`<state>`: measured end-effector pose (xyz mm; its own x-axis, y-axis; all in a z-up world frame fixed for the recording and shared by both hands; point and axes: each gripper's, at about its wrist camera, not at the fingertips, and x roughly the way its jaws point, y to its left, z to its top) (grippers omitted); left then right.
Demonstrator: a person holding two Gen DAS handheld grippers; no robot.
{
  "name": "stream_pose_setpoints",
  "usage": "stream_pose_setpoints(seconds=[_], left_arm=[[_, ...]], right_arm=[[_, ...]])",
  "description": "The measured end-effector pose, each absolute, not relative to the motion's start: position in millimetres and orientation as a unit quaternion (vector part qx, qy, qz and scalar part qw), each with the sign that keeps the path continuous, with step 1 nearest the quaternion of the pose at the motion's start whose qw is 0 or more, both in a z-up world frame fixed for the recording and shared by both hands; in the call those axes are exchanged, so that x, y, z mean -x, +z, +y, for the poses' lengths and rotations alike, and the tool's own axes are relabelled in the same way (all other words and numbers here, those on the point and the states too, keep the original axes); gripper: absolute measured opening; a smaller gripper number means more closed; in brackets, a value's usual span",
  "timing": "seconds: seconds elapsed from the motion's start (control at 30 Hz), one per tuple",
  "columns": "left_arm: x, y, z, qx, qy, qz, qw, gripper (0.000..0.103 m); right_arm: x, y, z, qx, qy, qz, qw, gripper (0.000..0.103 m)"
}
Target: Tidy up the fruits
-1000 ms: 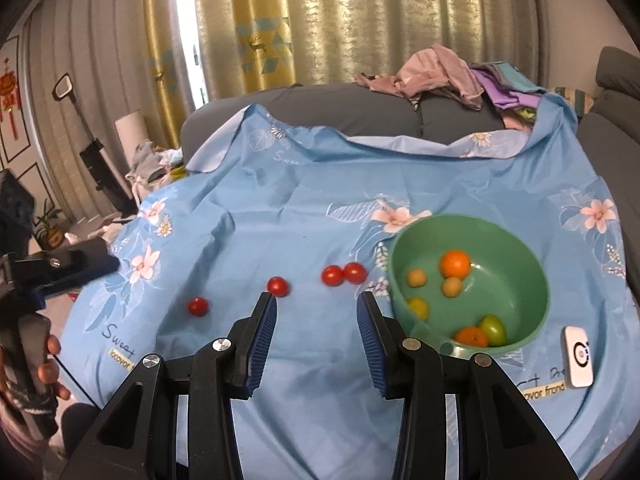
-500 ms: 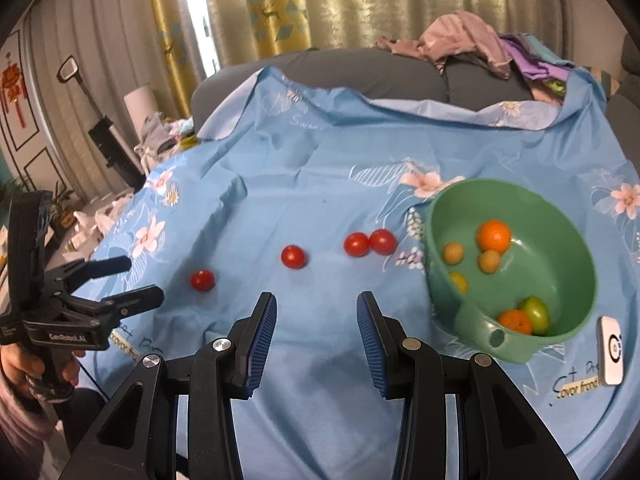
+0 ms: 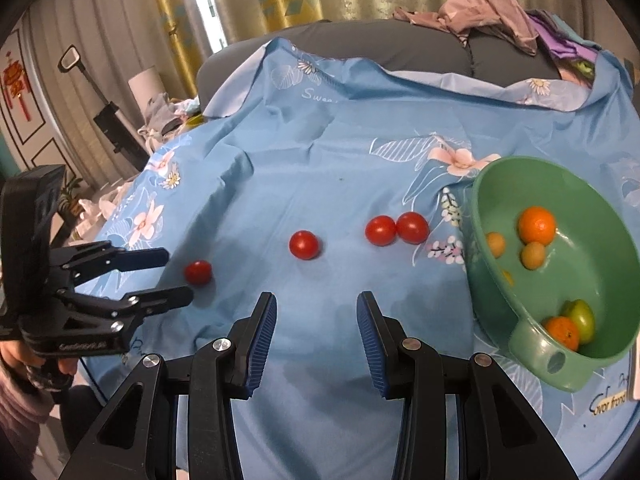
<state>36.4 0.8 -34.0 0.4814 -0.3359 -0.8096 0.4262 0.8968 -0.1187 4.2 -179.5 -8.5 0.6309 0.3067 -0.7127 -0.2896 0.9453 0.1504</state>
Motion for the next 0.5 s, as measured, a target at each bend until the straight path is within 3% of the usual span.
stream_pose_setpoints(seconds=[0.5], left_arm=[[-68,-63,-17,-0.136,-0.172,0.515,0.829,0.045]], right_arm=[[-25,-26,-187,-0.028,0.172,0.409,0.896,0.042]])
